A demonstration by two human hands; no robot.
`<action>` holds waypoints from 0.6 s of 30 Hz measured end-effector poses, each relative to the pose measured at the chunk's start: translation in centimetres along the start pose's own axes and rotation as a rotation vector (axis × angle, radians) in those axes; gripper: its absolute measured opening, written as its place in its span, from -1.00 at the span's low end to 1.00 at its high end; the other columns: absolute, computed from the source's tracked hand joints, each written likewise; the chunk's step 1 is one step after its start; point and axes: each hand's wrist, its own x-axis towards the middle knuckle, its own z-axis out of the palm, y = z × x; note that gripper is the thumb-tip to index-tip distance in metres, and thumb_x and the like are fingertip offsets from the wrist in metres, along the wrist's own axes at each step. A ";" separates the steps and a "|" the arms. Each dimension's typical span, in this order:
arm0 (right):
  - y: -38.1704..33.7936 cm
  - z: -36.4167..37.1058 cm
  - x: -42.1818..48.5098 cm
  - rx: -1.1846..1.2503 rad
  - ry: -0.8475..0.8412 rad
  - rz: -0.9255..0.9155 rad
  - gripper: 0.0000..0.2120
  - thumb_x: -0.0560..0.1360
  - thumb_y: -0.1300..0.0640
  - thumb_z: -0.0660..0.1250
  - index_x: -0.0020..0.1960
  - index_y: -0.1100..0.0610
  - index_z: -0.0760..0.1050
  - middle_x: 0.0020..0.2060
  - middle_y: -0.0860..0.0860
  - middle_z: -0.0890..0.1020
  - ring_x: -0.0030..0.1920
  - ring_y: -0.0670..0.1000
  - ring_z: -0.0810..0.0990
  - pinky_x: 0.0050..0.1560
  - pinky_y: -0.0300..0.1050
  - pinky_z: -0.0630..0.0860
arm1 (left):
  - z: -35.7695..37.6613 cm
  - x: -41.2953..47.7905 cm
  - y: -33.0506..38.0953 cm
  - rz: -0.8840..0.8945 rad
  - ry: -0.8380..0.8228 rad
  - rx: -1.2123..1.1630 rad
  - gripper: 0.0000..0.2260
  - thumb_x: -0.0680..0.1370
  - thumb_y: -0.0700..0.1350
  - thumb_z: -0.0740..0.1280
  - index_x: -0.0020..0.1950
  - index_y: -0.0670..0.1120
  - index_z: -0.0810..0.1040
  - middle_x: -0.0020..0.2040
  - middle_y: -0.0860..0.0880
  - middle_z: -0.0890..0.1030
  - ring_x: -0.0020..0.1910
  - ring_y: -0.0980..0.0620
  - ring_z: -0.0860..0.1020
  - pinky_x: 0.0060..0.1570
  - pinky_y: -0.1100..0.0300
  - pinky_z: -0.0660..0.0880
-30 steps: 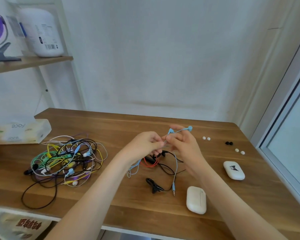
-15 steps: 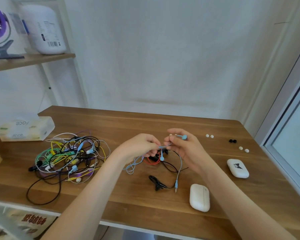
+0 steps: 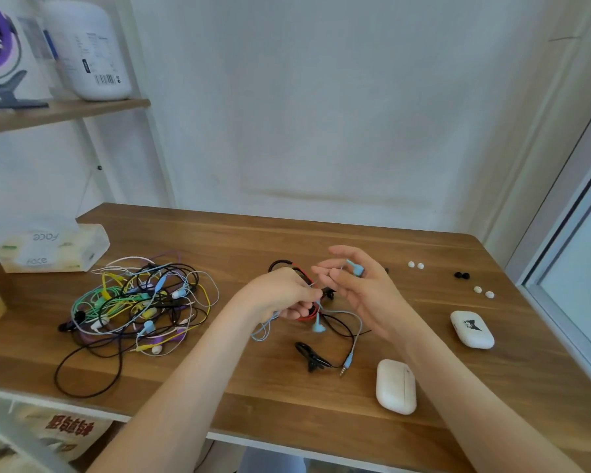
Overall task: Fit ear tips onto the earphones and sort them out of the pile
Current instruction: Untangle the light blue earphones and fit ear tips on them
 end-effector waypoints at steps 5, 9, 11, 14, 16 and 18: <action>0.2 0.5 0.0 -0.097 -0.014 -0.047 -0.70 0.57 0.40 0.21 0.28 0.23 0.41 0.09 0.18 0.60 0.15 0.06 0.62 0.14 -0.12 0.57 | 0.0 0.1 -0.1 0.003 0.033 -0.097 -0.82 0.59 -0.21 0.31 0.13 -0.27 0.56 -0.20 -0.07 0.58 -0.25 0.12 0.56 -0.22 0.34 0.56; 0.5 0.4 0.0 -0.167 -0.015 -0.036 -0.75 0.59 0.34 0.20 0.22 0.16 0.48 0.16 0.15 0.56 0.15 -0.02 0.60 0.16 -0.11 0.55 | 0.0 -0.3 0.4 -0.056 0.009 -0.024 -0.80 0.59 -0.26 0.29 0.16 -0.31 0.55 -0.08 -0.14 0.61 -0.19 0.10 0.59 -0.08 0.26 0.59; 0.3 0.3 0.0 -0.315 -0.009 -0.047 -0.76 0.60 0.24 0.22 0.24 0.09 0.49 0.19 0.04 0.57 0.14 -0.10 0.59 0.18 -0.14 0.53 | -0.1 -0.3 0.5 -0.051 0.005 -0.017 -0.84 0.57 -0.26 0.31 0.11 -0.28 0.58 -0.06 -0.14 0.62 -0.19 0.10 0.59 -0.08 0.26 0.59; 0.0 0.4 0.0 -0.564 -0.033 0.004 -0.70 0.60 0.09 0.25 0.32 -0.03 0.41 0.25 -0.12 0.52 0.17 -0.21 0.53 0.13 -0.30 0.47 | 0.0 -0.4 0.7 0.013 -0.006 -0.088 -0.96 0.55 -0.27 0.34 -0.05 -0.19 0.59 -0.18 -0.09 0.62 -0.26 0.11 0.60 -0.19 0.30 0.59; 0.0 0.4 0.1 -0.543 -0.056 0.071 -0.60 0.57 0.07 0.29 0.37 -0.04 0.31 0.22 -0.07 0.52 0.11 -0.16 0.56 0.10 -0.28 0.50 | 0.0 -0.3 0.8 0.038 0.025 -0.155 -0.93 0.53 -0.30 0.34 -0.10 -0.16 0.59 -0.21 -0.09 0.62 -0.28 0.11 0.60 -0.20 0.29 0.59; 0.1 0.4 0.0 -0.553 -0.041 0.095 -0.48 0.55 0.10 0.34 0.42 -0.03 0.20 0.15 0.02 0.56 -0.09 -0.11 0.59 -0.03 -0.27 0.53 | -0.1 -0.1 0.8 0.040 0.066 -0.205 -0.92 0.54 -0.28 0.33 -0.11 -0.15 0.59 -0.23 -0.08 0.63 -0.26 0.10 0.60 -0.17 0.26 0.60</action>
